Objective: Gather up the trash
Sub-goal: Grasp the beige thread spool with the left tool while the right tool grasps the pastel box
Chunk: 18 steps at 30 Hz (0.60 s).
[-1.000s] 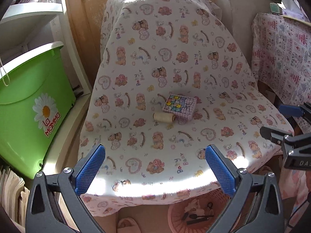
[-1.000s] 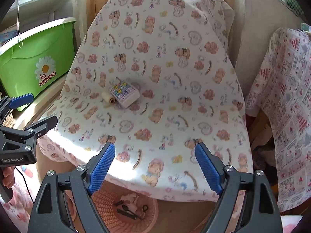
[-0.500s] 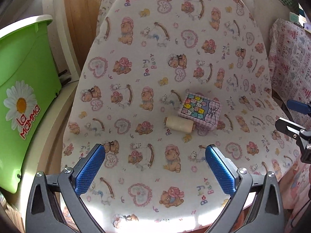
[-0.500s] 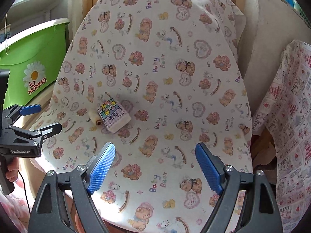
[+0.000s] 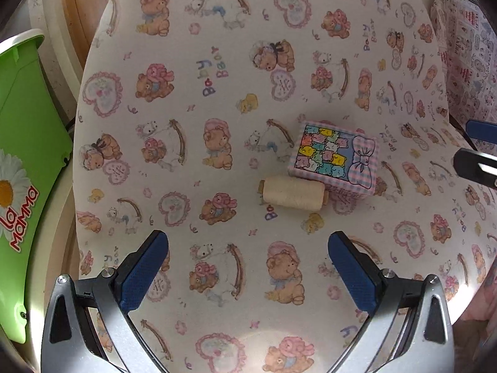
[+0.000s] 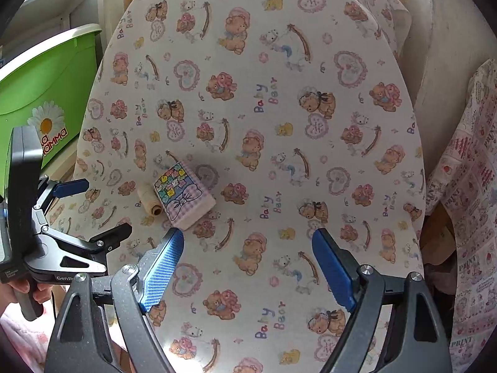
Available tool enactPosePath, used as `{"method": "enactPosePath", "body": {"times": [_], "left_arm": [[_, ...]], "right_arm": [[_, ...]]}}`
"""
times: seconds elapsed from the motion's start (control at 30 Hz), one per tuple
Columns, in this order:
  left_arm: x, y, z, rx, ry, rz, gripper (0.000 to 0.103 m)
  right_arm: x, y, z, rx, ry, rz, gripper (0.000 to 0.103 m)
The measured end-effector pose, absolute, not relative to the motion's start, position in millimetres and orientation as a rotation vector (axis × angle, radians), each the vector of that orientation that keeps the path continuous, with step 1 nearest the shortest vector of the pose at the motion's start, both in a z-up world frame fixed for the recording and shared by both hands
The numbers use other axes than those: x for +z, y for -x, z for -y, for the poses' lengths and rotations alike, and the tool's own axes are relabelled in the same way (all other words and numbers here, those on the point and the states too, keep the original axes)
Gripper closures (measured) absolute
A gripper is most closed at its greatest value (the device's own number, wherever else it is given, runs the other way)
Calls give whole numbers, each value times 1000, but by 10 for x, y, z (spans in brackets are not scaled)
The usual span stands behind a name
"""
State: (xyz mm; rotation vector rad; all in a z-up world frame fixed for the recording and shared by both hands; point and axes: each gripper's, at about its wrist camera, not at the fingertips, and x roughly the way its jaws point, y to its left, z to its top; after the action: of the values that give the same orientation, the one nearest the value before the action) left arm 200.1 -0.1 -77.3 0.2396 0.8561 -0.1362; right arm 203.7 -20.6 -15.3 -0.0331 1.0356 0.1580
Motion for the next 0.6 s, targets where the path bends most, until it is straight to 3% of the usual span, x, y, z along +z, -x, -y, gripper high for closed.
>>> {"method": "enactPosePath", "body": {"times": [0.6], "left_arm": [[-780,-2376,176,-223,-156,-862,1]], "right_arm": [[-353,-2108,209,126,-29,-1100,17]]}}
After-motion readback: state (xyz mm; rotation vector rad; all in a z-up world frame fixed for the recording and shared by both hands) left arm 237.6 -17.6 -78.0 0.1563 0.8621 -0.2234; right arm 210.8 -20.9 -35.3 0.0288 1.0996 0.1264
